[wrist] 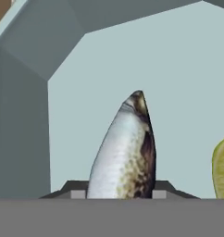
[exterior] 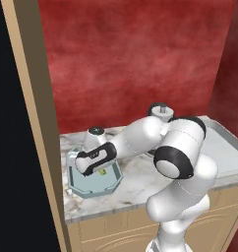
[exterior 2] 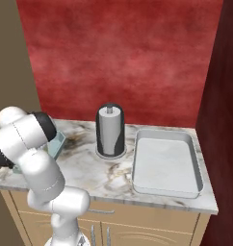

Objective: Place one lemon wedge and one fish in each tupperware on the nearby counter, to pack two identical lunches.

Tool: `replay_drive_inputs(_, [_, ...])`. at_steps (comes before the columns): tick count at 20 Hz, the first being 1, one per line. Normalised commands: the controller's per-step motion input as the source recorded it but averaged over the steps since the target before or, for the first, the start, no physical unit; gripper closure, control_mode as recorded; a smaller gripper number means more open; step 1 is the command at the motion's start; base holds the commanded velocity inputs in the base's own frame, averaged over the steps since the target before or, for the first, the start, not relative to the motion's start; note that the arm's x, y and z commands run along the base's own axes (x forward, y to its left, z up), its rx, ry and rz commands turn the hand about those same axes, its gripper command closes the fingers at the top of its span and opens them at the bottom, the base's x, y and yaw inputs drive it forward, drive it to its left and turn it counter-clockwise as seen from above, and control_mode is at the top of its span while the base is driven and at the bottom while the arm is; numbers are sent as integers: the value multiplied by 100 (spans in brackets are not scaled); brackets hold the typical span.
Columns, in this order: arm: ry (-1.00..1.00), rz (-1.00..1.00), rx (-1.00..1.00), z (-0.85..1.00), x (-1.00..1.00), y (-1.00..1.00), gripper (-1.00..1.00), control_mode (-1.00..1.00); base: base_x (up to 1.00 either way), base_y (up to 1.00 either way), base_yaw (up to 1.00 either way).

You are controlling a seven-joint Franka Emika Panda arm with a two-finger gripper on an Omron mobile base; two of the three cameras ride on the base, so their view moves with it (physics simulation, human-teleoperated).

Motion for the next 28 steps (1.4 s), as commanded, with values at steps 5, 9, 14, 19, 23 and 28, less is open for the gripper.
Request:
replay_drive_inputs(5, [0,0,0,-1,-4,-18,-100,-100,0,0,0])
replay_drive_inputs(9, [0,0,0,27,-31,-52,-100,-100,0,0,0])
replay_drive_inputs(14, [0,0,0,66,-32,-51,-100,-100,0,0,0])
replay_drive_inputs(19, [0,0,0,100,-42,-49,-100,-100,0,0,0])
replay_drive_inputs(23, [0,0,0,100,-59,-63,-100,-100,0,0,0])
replay_drive_inputs(28, [-3,0,-1,100,-71,-81,-100,-100,0,0,0])
